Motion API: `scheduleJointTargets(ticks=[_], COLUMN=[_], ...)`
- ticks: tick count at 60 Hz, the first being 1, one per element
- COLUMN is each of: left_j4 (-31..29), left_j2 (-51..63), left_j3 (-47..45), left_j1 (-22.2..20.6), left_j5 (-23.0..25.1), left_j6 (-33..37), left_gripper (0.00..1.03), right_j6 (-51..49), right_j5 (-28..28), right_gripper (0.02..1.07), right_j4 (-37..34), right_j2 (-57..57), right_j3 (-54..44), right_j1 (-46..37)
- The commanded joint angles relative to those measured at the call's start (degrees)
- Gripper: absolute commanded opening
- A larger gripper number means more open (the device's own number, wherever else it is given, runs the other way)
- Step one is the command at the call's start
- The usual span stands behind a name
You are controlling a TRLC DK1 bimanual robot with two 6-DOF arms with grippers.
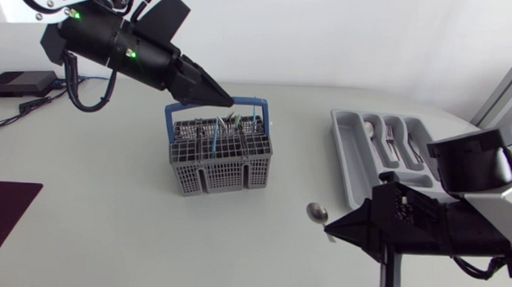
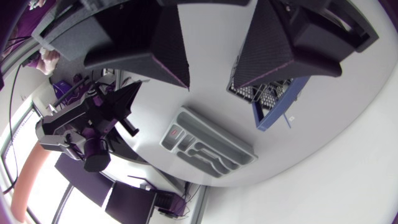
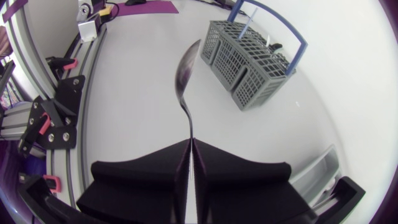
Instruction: Unload the cutlery basket into the drawer organizer.
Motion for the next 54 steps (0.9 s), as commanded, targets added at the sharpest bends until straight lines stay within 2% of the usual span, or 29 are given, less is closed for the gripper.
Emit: scheduleJointTargets(ticks=[1,11,19,37,54], left_j4=[2.1,5.3,5.4,5.5,5.5], left_j2=[-0.4,0.0,0.3,1.4,2.6], left_j3=[-2.7,-6.0,-6.5,-8.2,-8.1], left_j1=[-0.3,-2.6,-2.9,-1.7,-0.9], left_j5=[-3.8,-13.7,-16.3,-17.3,-18.8], left_j6=[-1.8,-3.1,-3.2,-2.8,-2.8], left_gripper=[0.67,0.67,0.67,0.67,0.67], right_j6=[-7.2,-18.9,-26.9,-40.8,-48.7], right_j5=[0.2,1.5,1.3,1.6,6.3], right_gripper=[0.08,0.08,0.08,0.08,0.08], right_j4=[-1.3,-1.1,1.0,11.5,22.2], right_j2=[-1.1,-2.7,-0.8,12.9,25.9], right_j3=[-2.3,-3.2,-3.2,-2.2,0.2], right_j1=[-5.2,-17.3,-26.3,-41.3,-46.9])
